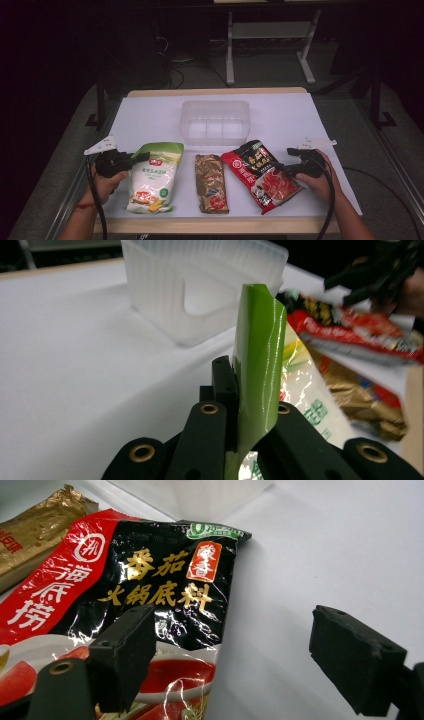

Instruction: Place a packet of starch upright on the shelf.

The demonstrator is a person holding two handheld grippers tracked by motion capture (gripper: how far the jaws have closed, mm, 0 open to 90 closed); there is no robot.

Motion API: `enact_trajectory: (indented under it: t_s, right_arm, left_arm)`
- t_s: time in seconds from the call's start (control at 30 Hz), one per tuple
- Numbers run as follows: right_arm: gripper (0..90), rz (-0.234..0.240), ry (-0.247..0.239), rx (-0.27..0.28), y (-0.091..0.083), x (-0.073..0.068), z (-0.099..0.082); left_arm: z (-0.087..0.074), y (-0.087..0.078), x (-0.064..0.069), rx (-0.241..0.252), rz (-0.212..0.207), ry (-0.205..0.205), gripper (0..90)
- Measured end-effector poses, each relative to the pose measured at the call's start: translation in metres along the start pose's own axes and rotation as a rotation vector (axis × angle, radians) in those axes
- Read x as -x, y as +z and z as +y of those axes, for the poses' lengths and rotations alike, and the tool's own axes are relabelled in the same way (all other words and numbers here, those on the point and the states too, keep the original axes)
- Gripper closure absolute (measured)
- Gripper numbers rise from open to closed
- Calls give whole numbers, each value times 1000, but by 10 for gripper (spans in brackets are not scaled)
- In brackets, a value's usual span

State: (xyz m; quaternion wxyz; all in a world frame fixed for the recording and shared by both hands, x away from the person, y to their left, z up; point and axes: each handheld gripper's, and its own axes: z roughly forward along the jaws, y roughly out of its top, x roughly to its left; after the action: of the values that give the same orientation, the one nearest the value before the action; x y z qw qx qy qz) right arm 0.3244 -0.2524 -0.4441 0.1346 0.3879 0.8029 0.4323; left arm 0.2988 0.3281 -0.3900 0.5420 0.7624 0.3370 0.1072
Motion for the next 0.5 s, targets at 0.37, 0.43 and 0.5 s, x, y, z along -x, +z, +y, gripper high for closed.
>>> enact_trajectory:
  t_s: [0.37,0.43,0.5]
  right_arm:
    - [167,7,-13,41,-4,-1,2]
    - [167,7,-15,45,-5,-2,2]
    - [167,-2,-20,43,-5,-2,1]
  left_arm:
    - [18,-12,35,131,-24,28,900]
    - [21,-12,37,150,-42,24,900]
    - [23,-13,39,165,-51,17,900]
